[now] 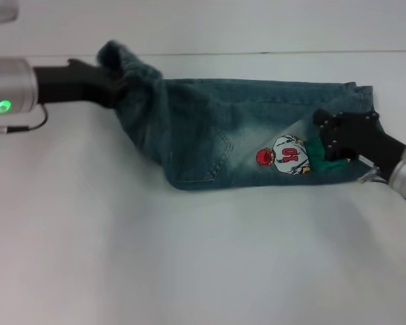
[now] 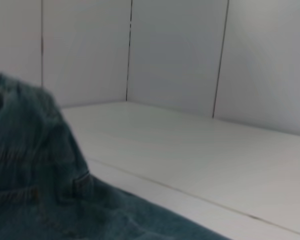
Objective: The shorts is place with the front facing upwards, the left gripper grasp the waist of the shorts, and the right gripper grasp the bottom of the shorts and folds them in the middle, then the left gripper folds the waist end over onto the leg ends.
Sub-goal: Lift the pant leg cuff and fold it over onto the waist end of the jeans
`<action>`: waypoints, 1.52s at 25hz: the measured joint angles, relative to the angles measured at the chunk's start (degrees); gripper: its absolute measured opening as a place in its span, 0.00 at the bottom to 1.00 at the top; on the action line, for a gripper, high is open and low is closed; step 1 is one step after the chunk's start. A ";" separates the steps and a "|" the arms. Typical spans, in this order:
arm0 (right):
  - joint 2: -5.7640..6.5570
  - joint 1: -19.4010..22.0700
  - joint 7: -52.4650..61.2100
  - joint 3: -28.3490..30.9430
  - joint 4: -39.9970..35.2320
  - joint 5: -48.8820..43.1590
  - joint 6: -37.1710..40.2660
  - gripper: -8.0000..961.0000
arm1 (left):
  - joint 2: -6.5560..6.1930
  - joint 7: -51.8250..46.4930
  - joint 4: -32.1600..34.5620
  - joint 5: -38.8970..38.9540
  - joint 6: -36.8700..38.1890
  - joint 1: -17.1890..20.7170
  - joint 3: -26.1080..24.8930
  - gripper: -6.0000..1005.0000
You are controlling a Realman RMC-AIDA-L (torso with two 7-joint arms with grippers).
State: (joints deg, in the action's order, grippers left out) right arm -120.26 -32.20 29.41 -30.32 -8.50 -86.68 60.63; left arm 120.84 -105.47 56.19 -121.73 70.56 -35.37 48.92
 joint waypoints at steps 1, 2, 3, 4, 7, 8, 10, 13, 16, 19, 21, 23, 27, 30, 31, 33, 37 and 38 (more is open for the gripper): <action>-0.03 -0.71 -0.76 0.02 0.85 0.14 -1.00 0.01 | 0.02 -0.96 0.86 0.01 0.46 -0.57 0.59 0.05; -0.05 -1.32 -1.53 0.03 1.76 0.24 -1.84 0.01 | 0.04 -2.00 1.56 0.02 1.02 -1.32 0.98 0.05; -0.10 -1.85 -2.19 0.03 2.56 0.29 -2.46 0.01 | 0.08 -3.21 2.24 0.04 1.72 -2.29 1.27 0.05; -0.16 -2.26 -2.84 0.04 3.25 0.30 -2.73 0.01 | 0.10 -4.00 2.60 0.05 2.20 -2.97 1.33 0.05; -0.29 -3.43 -4.15 0.03 4.73 0.30 -3.51 0.01 | 0.33 -6.56 3.53 0.09 3.74 -6.40 1.71 0.05; -0.31 -3.82 -4.39 -0.08 5.19 0.30 -3.97 0.01 | 0.42 -7.22 3.68 0.10 3.82 -7.25 1.99 0.05; -0.32 -4.46 -4.72 -0.36 5.88 0.21 -4.79 0.01 | 0.65 -8.91 3.82 0.09 3.86 -9.28 3.32 0.05; -0.37 -5.00 -4.96 -0.64 6.55 -0.05 -5.34 0.01 | 1.39 -11.32 3.70 0.07 3.16 -12.28 6.15 0.05; -0.43 -5.38 -5.22 -0.88 7.38 -0.12 -5.75 0.01 | 2.69 -13.36 3.18 0.03 0.83 -15.20 10.17 0.05; -0.42 -5.62 -5.61 -1.46 8.03 -0.15 -5.91 0.01 | 3.06 -16.10 1.59 0.11 -3.54 -18.05 16.18 0.05; -0.42 -5.66 -5.63 -1.80 8.48 -0.18 -5.96 0.01 | 3.24 -17.83 -0.68 0.37 -7.21 -20.62 20.32 0.05; -0.42 -5.72 -5.65 -2.10 8.83 -0.23 -5.99 0.01 | 3.52 -18.59 -2.68 0.49 -9.79 -22.73 22.68 0.05; -0.47 -5.87 -5.67 -2.32 9.31 -0.24 -6.00 0.01 | 3.80 -20.67 -7.57 2.06 -16.35 -27.74 28.85 0.05; -0.48 -5.88 -5.68 -2.38 9.39 -0.25 -6.00 0.01 | 3.80 -20.82 -8.70 3.19 -18.18 -29.07 30.80 0.05; -0.49 -5.89 -5.68 -2.40 9.45 -0.24 -6.00 0.01 | 3.80 -20.87 -8.90 3.66 -19.02 -29.52 31.49 0.05; -0.50 -5.86 -5.69 -2.41 9.51 -0.24 -5.99 0.01 | 3.79 -20.95 -9.25 4.69 -20.49 -30.22 32.73 0.05; -0.26 -4.45 -5.69 -2.41 9.51 -0.23 -5.09 0.01 | 3.79 -20.94 -9.86 5.89 -22.86 -30.87 34.29 0.05; -0.18 -3.79 -5.69 -2.40 9.42 -0.25 -4.64 0.01 | 3.78 -20.88 -10.03 5.90 -23.42 -30.92 34.56 0.05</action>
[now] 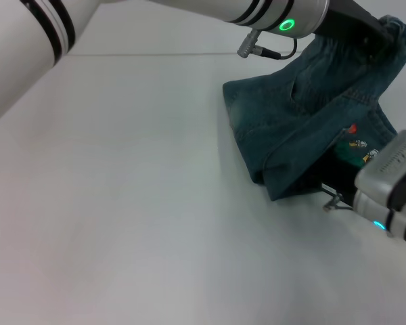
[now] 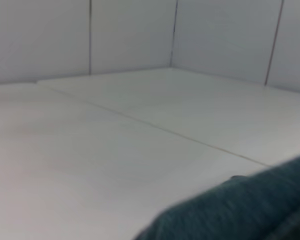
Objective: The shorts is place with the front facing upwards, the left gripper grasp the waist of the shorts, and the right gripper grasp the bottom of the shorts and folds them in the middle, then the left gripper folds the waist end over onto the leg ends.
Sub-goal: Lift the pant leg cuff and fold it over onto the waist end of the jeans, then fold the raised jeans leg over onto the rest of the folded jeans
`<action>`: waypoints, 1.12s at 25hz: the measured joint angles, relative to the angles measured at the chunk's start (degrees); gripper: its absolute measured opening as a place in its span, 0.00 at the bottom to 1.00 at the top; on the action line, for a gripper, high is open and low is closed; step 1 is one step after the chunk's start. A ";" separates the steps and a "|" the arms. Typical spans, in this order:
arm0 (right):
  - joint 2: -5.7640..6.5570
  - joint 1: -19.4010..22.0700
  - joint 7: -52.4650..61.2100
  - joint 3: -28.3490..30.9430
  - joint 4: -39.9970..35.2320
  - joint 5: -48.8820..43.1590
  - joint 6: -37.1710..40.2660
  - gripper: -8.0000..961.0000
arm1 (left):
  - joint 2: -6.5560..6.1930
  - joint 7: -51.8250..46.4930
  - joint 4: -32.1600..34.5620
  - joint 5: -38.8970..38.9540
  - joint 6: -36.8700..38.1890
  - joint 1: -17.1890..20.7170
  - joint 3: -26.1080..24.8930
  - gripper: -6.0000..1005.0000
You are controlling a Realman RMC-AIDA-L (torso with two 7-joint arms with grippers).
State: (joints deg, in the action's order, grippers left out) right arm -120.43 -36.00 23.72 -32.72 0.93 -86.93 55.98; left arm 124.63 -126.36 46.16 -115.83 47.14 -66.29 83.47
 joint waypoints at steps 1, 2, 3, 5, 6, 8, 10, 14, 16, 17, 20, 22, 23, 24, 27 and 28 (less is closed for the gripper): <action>0.08 1.09 0.00 0.01 -0.39 0.02 1.18 0.01 | 0.00 0.05 -0.10 0.02 -0.24 0.00 0.15 0.05; 0.15 2.26 0.00 0.01 -0.86 0.01 2.50 0.01 | 0.00 0.14 -0.27 0.02 -0.66 0.09 0.33 0.05; 0.30 3.89 0.01 0.02 -1.59 -0.01 4.19 0.01 | -0.02 0.22 -0.36 0.03 -0.95 0.23 0.45 0.05; 0.50 6.72 0.14 -0.09 -3.11 0.01 6.80 0.01 | -0.06 0.45 -0.68 0.05 -1.21 0.42 0.47 0.05; 0.64 8.78 0.28 -0.21 -4.38 0.02 8.22 0.01 | -0.07 0.54 -0.83 0.03 -1.32 0.43 0.47 0.05; 0.74 11.72 0.53 -0.43 -6.42 0.01 10.03 0.01 | -0.09 0.62 -1.04 -0.08 -1.60 0.50 0.59 0.05; 0.86 14.99 0.62 -0.77 -8.44 0.00 12.13 0.01 | -0.07 0.63 -1.20 -0.08 -2.61 0.61 1.53 0.05; 0.97 20.50 0.66 -1.72 -11.23 -0.08 17.98 0.01 | -0.01 0.63 -1.87 0.42 -5.20 0.67 4.80 0.05; 1.05 22.46 0.89 -1.62 -11.66 -0.07 20.50 0.01 | 0.00 0.70 -1.90 1.32 -6.33 0.67 7.34 0.05; 1.08 23.05 1.06 -1.46 -11.72 -0.02 21.11 0.01 | -0.01 1.02 -1.88 2.00 -6.76 0.67 8.66 0.05; 1.12 23.69 1.29 -1.24 -11.78 0.15 21.53 0.01 | 0.00 3.79 -1.13 4.68 -6.23 0.80 12.08 0.08; 1.08 23.69 1.29 -1.18 -11.76 0.13 21.42 0.01 | 0.00 5.75 -0.16 6.47 -5.32 1.23 13.79 0.10; 1.03 23.64 1.30 -1.17 -11.73 0.08 21.38 0.01 | 0.01 6.19 0.58 6.98 -5.04 1.71 14.36 0.11; 0.98 23.58 1.30 -1.17 -11.68 0.04 21.41 0.01 | 0.00 6.45 1.71 7.40 -4.92 2.51 14.99 0.13; 0.93 23.30 1.32 -1.14 -11.58 -0.01 21.56 0.01 | 0.00 6.66 4.47 7.58 -4.43 4.19 16.29 0.16; 0.92 23.23 1.36 -1.13 -11.58 -0.01 21.53 0.01 | -0.01 6.68 5.22 7.59 -3.85 4.65 16.41 0.17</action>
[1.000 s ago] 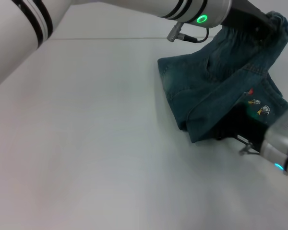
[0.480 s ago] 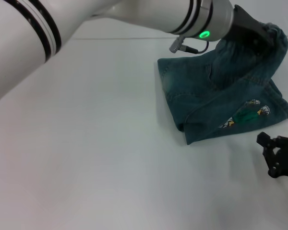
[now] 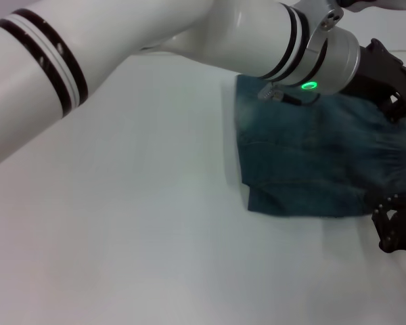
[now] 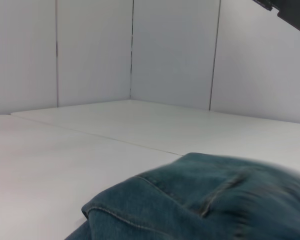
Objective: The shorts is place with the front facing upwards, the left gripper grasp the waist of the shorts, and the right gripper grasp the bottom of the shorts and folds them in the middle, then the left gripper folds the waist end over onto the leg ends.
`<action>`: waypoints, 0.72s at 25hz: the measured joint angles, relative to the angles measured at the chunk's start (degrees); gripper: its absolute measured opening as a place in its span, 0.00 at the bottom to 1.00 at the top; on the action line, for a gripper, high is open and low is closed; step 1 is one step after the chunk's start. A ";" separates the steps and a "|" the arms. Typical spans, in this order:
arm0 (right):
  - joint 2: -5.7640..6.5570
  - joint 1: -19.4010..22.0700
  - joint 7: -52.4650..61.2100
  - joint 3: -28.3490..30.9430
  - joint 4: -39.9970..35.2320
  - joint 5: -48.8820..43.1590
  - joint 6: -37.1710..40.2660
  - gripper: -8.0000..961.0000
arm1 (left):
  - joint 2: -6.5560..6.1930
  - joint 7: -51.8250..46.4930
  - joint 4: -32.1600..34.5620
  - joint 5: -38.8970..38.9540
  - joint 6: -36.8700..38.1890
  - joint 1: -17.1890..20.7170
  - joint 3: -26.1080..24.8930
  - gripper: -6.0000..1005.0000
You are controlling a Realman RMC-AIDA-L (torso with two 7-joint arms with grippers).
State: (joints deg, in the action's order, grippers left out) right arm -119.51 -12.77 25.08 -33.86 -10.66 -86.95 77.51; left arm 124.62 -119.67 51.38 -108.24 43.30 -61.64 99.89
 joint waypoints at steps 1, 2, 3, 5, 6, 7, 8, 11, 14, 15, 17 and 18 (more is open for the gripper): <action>-0.01 -0.07 0.08 0.01 -0.06 -0.01 -0.04 0.01 | 0.00 0.00 0.12 0.01 0.20 0.10 -0.01 0.19; 0.00 -0.14 0.24 -0.01 -0.14 -0.01 -0.07 0.01 | -0.04 0.01 0.23 0.01 0.56 0.25 -0.09 0.20; 0.02 -0.22 0.45 -0.10 -0.18 -0.03 -0.08 0.01 | -0.08 0.00 0.33 0.02 0.85 0.39 -0.22 0.21; 0.07 -0.41 0.86 -0.33 -0.20 -0.04 -0.08 0.01 | -0.17 0.04 0.46 0.02 1.11 0.79 -0.44 0.27; 0.08 -0.48 0.99 -0.40 -0.21 -0.05 -0.08 0.01 | -0.22 0.09 0.76 0.00 1.24 1.22 -0.57 0.31; 0.08 -0.52 1.08 -0.43 -0.22 -0.06 -0.02 0.01 | -0.27 0.19 1.13 -0.04 1.36 1.80 -0.73 0.34; 0.08 -0.55 1.26 -0.45 -0.32 -0.06 0.10 0.01 | -0.31 0.49 1.86 -0.07 1.61 2.66 -1.02 0.37; 0.10 -0.51 3.04 -0.82 -1.55 -0.24 0.54 0.01 | -0.42 2.74 4.39 -0.03 3.54 6.36 -3.44 0.49; 0.16 -0.07 8.26 -1.10 -5.51 -3.50 1.62 0.01 | -0.30 7.94 6.79 0.90 9.75 12.30 -9.43 0.63; 0.16 -0.07 8.26 -1.10 -5.51 -3.50 1.62 0.01 | -0.30 8.89 7.00 1.24 10.98 13.63 -10.76 0.67; 0.15 0.01 13.57 -1.13 -8.82 -7.47 2.51 0.01 | -0.25 12.38 7.41 2.47 15.11 17.45 -14.59 0.75; 0.16 -0.01 16.60 -1.12 -10.91 -9.76 3.00 0.01 | -0.16 14.59 7.44 3.07 17.78 19.85 -17.30 0.79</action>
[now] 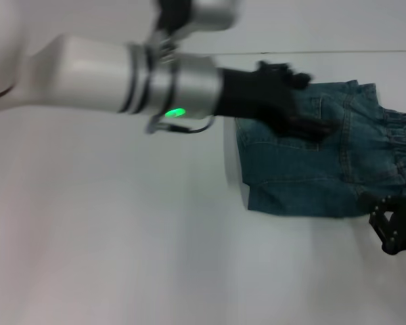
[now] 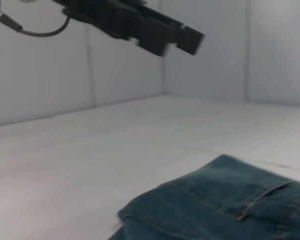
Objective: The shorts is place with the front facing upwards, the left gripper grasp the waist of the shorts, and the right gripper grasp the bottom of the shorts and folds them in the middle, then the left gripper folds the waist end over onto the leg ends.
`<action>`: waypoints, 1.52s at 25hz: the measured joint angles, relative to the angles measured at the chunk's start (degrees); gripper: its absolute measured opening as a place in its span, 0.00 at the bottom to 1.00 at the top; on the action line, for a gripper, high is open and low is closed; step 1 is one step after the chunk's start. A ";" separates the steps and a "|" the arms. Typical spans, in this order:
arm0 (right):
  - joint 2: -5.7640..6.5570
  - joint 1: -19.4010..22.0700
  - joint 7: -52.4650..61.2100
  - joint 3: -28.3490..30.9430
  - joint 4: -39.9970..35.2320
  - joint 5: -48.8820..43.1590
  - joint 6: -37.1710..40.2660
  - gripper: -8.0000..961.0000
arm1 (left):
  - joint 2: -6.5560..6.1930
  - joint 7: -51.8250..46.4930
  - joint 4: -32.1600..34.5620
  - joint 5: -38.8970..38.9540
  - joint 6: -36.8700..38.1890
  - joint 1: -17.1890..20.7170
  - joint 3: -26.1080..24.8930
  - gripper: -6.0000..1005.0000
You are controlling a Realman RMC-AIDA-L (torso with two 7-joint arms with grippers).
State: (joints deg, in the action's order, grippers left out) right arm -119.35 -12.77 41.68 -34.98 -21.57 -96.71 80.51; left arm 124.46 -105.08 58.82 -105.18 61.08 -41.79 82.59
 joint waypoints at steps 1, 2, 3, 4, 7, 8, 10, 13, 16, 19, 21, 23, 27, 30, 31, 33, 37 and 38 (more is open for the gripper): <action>-0.01 -0.03 2.46 -0.01 -1.72 -2.30 0.49 0.01 | 0.06 1.81 -0.07 0.38 2.18 1.69 -2.07 0.83; -0.01 -0.09 5.09 0.04 -3.48 -4.41 1.17 0.02 | 0.12 3.38 -0.30 0.66 3.90 3.29 -4.12 0.84; -0.04 -0.18 7.46 0.18 -5.17 -6.25 2.03 0.02 | 0.17 6.80 -1.33 1.32 7.44 6.46 -8.69 0.85; -0.07 -0.21 10.11 0.32 -6.80 -7.77 3.13 0.03 | 0.19 8.48 -1.97 1.66 9.12 7.84 -10.58 0.86; -0.10 -0.08 15.90 0.54 -11.09 -9.58 6.40 0.10 | -0.15 15.14 -6.11 3.34 14.51 12.13 -18.85 0.90; -0.10 0.10 17.97 0.60 -12.78 -9.96 7.94 0.14 | -0.36 17.62 -7.57 3.71 16.39 13.51 -21.55 0.91; -0.13 0.63 22.17 0.78 -16.67 -10.57 10.77 0.22 | -0.54 21.73 -10.02 3.63 19.09 16.15 -26.52 0.92; -0.17 1.53 27.93 0.97 -22.37 -11.26 13.54 0.30 | -0.65 26.91 -12.71 2.17 22.28 19.79 -33.79 0.92; -0.17 1.90 32.95 2.05 -27.78 -13.25 15.58 0.37 | -0.72 29.80 -13.92 -1.52 25.98 22.31 -40.88 0.92; -0.22 1.94 35.51 3.96 -31.21 -15.62 17.26 0.44 | -1.00 30.99 -14.17 -5.84 29.69 23.87 -47.28 0.92; -0.15 1.92 35.89 5.54 -32.23 -16.84 18.16 0.48 | -1.34 31.52 -14.21 -8.67 31.68 24.57 -50.75 0.92; 0.11 1.70 35.96 7.16 -32.61 -17.94 19.36 0.55 | -1.77 31.78 -14.28 -12.31 33.55 24.94 -53.79 0.92; 0.45 1.35 35.89 8.40 -32.87 -19.80 20.78 0.72 | -2.27 31.81 -14.34 -16.96 36.79 25.13 -57.82 0.92; 0.43 1.34 35.65 8.68 -33.11 -20.58 20.78 0.96 | -2.38 31.84 -14.36 -17.81 38.26 25.48 -59.37 0.92; 0.41 1.35 35.58 8.81 -33.12 -20.69 20.78 0.96 | -2.37 31.91 -14.37 -17.84 38.51 25.59 -59.58 0.92; 0.42 1.35 35.54 8.92 -33.14 -20.70 20.79 0.97 | -2.20 31.98 -14.43 -17.86 38.61 25.67 -59.52 0.91; 0.47 1.35 35.49 8.95 -33.19 -20.71 20.75 0.99 | -1.98 32.06 -14.79 -17.89 38.36 25.74 -59.22 0.91; 0.47 1.35 35.33 8.96 -33.20 -20.71 20.69 0.99 | -1.97 32.06 -15.01 -17.90 38.34 25.73 -59.26 0.91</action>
State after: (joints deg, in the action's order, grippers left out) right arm -118.87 -11.43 77.01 -26.02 -54.77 -117.42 101.20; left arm 122.49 -73.02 43.81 -123.08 99.42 -16.06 23.33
